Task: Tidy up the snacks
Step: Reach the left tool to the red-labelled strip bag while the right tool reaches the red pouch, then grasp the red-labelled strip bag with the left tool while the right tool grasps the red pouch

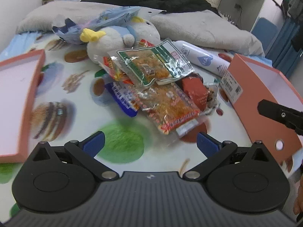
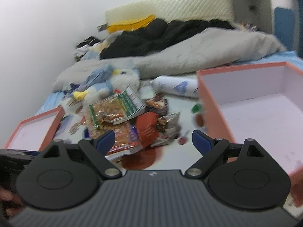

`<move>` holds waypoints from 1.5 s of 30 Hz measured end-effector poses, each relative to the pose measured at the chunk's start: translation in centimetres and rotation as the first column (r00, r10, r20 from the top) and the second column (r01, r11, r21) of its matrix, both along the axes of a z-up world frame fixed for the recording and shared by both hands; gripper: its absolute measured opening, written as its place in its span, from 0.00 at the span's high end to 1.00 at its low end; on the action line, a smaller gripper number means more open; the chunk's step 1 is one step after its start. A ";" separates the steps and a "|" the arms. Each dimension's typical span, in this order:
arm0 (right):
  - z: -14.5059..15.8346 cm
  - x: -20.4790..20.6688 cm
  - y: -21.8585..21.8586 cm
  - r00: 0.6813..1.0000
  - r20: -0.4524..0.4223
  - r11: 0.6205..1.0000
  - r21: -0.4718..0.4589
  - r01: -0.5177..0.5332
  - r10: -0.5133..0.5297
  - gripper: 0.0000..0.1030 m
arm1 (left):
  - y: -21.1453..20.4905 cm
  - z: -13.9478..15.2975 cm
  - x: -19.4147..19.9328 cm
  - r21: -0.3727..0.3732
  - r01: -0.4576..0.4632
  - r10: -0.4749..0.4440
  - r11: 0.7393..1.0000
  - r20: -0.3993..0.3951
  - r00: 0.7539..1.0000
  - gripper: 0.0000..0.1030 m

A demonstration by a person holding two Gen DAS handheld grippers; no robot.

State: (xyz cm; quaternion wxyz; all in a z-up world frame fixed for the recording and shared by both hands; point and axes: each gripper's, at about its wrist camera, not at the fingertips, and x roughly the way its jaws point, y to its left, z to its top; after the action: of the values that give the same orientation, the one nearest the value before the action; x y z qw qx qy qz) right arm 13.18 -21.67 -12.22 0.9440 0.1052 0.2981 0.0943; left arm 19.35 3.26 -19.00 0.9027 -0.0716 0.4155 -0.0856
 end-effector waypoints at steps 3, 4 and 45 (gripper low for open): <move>-0.4 2.2 0.1 1.000 0.001 1.000 0.012 -0.004 0.004 0.14 | -0.3 -1.2 1.3 -0.033 0.005 -0.004 0.999 0.023 1.000 0.00; -0.7 2.9 0.3 1.000 0.000 1.000 0.000 -0.003 0.003 0.20 | -0.3 -1.6 1.7 -0.053 0.005 -0.004 0.999 0.026 1.000 0.00; -4.8 7.8 6.1 0.977 -0.197 0.970 -0.213 -0.119 0.077 0.59 | 2.2 -3.3 0.3 -0.383 0.087 -0.117 0.920 -0.056 0.991 0.85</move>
State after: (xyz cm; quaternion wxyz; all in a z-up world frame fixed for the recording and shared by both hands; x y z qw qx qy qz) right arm 20.95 -15.56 -17.02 0.9119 -0.0080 0.3989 0.0966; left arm 19.69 5.49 -22.33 0.8491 -0.2265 0.4292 -0.2087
